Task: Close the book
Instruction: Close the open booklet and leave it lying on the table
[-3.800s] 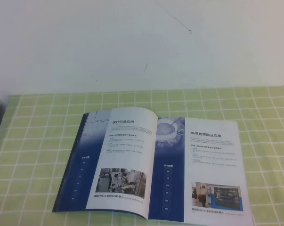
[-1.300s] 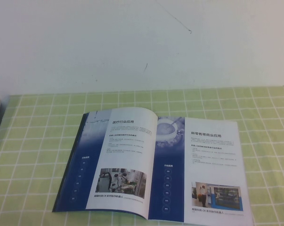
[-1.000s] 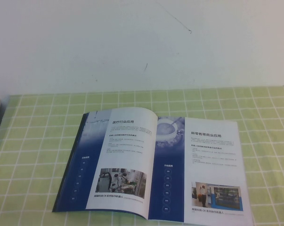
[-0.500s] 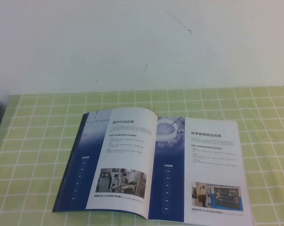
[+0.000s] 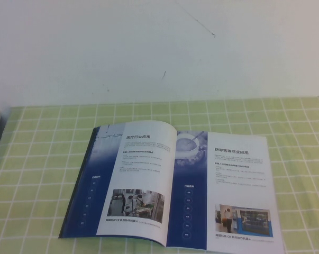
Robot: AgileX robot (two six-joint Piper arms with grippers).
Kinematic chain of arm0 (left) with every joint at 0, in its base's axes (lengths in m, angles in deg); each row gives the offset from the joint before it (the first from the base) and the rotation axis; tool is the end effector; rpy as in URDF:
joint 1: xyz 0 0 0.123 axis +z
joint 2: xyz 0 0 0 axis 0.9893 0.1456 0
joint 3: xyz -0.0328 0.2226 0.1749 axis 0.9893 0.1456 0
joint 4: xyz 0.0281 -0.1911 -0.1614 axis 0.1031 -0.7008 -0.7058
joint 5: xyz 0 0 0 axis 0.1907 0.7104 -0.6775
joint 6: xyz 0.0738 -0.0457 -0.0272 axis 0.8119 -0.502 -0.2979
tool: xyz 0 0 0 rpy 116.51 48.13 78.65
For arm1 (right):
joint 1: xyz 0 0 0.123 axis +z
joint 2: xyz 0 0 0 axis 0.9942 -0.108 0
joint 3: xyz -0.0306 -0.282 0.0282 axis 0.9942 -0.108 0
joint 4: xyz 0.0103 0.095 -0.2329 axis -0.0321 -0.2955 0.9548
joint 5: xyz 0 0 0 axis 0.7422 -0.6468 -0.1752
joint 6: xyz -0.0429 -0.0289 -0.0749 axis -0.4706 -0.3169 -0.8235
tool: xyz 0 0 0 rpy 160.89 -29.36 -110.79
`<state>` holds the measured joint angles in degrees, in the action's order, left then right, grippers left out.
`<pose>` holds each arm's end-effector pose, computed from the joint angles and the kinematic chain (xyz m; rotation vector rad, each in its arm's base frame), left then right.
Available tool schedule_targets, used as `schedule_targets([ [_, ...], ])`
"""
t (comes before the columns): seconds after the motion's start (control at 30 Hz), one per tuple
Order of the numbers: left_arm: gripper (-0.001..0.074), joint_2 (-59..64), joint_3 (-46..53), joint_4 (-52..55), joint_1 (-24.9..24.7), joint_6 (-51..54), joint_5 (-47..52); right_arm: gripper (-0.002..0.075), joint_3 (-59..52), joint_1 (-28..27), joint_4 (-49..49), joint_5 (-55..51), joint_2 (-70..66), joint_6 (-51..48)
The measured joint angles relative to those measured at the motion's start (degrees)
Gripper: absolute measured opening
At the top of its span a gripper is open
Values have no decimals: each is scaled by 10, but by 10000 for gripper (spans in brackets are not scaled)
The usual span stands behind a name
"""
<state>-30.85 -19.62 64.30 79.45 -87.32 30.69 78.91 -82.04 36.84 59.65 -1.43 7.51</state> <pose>0.0475 0.0027 0.2415 -0.1383 1.1382 -0.1856 0.0522 0.0019 0.2277 -0.0817 1.2704 -0.0531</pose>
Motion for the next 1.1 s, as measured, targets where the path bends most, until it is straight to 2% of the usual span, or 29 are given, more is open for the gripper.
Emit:
schedule_targets([
  [0.23, -4, 34, -157, 6, 0, 52, 160, -3, 136, 0, -11, -114, -22, -4],
  [0.47, -4, 174, -292, 78, 0, 87, 285, -3, 302, 0, -12, -300, -179, -26],
  [0.6, -4, 264, -322, 87, 0, 88, 329, -3, 360, 0, -18, -381, -292, -54],
  [0.73, -4, 352, -327, 45, 0, 86, 353, -3, 377, 0, -64, -370, -389, -89],
  [0.9, -4, 482, -388, -27, 0, 88, 473, -3, 426, 0, -168, -447, -526, -207],
  [1.1, -4, 654, -485, -37, 0, 92, 569, -3, 485, 8, -273, -492, -722, -357],
])
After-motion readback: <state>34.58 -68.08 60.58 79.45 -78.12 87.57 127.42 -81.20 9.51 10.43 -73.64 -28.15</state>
